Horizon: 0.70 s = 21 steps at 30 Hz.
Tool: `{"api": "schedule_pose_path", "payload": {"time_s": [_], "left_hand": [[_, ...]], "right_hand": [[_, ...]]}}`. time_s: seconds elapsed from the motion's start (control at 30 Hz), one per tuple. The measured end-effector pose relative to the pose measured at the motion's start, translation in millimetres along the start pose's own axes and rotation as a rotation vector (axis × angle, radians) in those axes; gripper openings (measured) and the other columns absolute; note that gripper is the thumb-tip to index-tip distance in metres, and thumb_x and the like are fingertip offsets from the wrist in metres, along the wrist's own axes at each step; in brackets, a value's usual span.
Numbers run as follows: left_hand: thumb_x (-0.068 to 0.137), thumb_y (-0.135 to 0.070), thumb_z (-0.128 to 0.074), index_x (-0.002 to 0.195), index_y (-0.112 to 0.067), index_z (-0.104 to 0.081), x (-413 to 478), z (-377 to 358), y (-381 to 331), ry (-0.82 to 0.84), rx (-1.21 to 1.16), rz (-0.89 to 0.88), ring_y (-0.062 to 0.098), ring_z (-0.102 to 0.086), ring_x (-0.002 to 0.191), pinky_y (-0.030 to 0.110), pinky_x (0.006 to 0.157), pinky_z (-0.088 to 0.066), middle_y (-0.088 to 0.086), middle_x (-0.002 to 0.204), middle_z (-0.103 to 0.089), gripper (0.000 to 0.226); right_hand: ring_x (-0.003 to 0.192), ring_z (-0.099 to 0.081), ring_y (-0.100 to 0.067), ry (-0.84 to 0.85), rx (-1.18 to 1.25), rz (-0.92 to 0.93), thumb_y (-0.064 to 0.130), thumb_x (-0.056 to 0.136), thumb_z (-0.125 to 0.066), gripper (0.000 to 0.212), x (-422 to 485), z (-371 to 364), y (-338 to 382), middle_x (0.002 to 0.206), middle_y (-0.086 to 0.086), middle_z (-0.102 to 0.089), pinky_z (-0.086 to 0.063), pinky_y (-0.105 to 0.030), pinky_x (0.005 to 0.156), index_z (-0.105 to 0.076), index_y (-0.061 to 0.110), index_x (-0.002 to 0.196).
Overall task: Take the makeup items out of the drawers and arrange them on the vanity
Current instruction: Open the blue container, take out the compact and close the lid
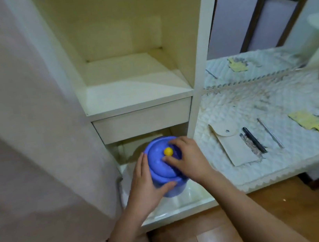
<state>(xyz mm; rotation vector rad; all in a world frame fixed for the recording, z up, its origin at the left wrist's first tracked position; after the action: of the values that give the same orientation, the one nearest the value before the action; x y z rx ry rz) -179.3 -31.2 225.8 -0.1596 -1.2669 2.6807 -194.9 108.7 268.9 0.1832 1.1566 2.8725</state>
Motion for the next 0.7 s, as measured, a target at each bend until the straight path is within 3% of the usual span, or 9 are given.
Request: {"api": "schedule_pose_path", "payload": {"time_s": [0.17, 0.23, 0.33, 0.4, 0.47, 0.53, 0.6, 0.7], "left_hand": [[0.037, -0.074, -0.054, 0.145, -0.017, -0.01, 2.5, -3.5, 7.5, 0.02, -0.096, 0.015, 0.011, -0.016, 0.14, 0.016, 0.106, -0.017, -0.002, 0.154, -0.011, 0.13], [0.031, -0.081, -0.059, 0.145, -0.018, -0.015, 3.3, -2.5, 7.0, 0.013, -0.129, 0.001, 0.01, -0.022, 0.137, 0.02, 0.107, -0.023, -0.004, 0.151, -0.018, 0.137], [0.028, -0.091, -0.051, 0.143, -0.02, -0.019, 4.6, 0.4, 5.7, 0.008, -0.152, -0.012, -0.001, -0.022, 0.129, 0.018, 0.104, -0.023, -0.008, 0.146, -0.02, 0.14], [0.025, -0.089, -0.054, 0.143, -0.02, -0.016, 4.8, -0.5, 6.5, 0.027, -0.148, 0.004, -0.007, -0.015, 0.126, 0.015, 0.104, -0.018, -0.012, 0.145, -0.014, 0.142], [0.026, -0.085, -0.058, 0.143, -0.021, -0.014, 4.8, -3.1, 6.5, 0.042, -0.143, 0.014, -0.009, -0.012, 0.126, 0.014, 0.105, -0.015, -0.015, 0.143, -0.01, 0.141], [0.036, -0.073, -0.063, 0.144, -0.021, -0.013, 3.5, -5.2, 5.5, 0.053, -0.156, 0.021, -0.01, -0.011, 0.126, 0.014, 0.105, -0.015, -0.014, 0.147, -0.008, 0.13], [0.04, -0.067, -0.063, 0.144, -0.023, -0.012, 1.5, -5.1, 5.2, 0.06, -0.176, 0.031, -0.011, -0.011, 0.126, 0.014, 0.105, -0.016, -0.017, 0.146, -0.007, 0.124], [0.04, -0.067, -0.063, 0.144, -0.023, -0.011, 0.2, -4.7, 6.6, 0.067, -0.174, 0.052, -0.01, -0.012, 0.126, 0.013, 0.104, -0.016, -0.024, 0.137, -0.006, 0.124]], "right_hand": [[0.106, -0.05, -0.024, -0.036, -0.033, 0.045, 0.034, 0.078, -0.068, 0.033, 0.6, -3.6, 4.5, 0.109, -0.008, -0.062, -0.037, -0.027, 0.095, -0.066, 0.011, 0.102], [0.101, -0.052, -0.017, -0.072, 0.065, 0.069, 0.041, 0.075, -0.063, 0.038, -3.5, 9.6, 8.6, 0.104, -0.005, -0.063, -0.036, -0.017, 0.093, -0.067, 0.011, 0.099], [0.096, -0.053, -0.006, -0.257, 0.188, 0.091, 0.044, 0.074, -0.058, 0.038, -19.9, 51.3, -0.6, 0.098, 0.005, -0.062, -0.033, -0.002, 0.085, -0.067, 0.014, 0.095], [0.096, -0.052, -0.001, -0.432, 0.241, 0.032, 0.036, 0.076, -0.064, 0.027, -36.5, 80.6, -24.5, 0.098, 0.009, -0.061, -0.035, -0.001, 0.085, -0.066, 0.017, 0.095], [0.097, -0.053, -0.009, -0.541, 0.259, -0.122, 0.024, 0.08, -0.068, 0.017, -47.5, 92.1, -64.4, 0.097, 0.005, -0.06, -0.039, -0.01, 0.086, -0.066, 0.016, 0.096], [0.098, -0.054, -0.022, -0.538, 0.21, -0.306, 0.018, 0.082, -0.065, 0.015, -50.6, 84.9, -109.8, 0.099, -0.005, -0.061, -0.043, -0.029, 0.087, -0.066, 0.01, 0.096], [0.099, -0.055, -0.033, -0.431, 0.102, -0.43, 0.017, 0.083, -0.064, 0.019, -49.3, 65.9, -144.3, 0.102, -0.017, -0.062, -0.044, -0.04, 0.087, -0.066, 0.003, 0.096], [0.101, -0.055, -0.036, -0.231, -0.038, -0.491, 0.017, 0.082, -0.065, 0.025, -47.1, 31.9, -169.4, 0.105, -0.021, -0.062, -0.043, -0.039, 0.087, -0.066, 0.0, 0.1]]}}
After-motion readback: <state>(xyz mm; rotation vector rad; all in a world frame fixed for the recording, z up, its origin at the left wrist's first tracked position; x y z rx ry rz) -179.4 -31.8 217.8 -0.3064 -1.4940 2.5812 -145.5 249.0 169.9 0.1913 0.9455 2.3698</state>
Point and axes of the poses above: each hand's wrist, its own x-axis towards the middle knuckle, its own z-axis out of the back of the hand, y = z × x, the point moved 10 cm from there along x, towards the middle knuckle
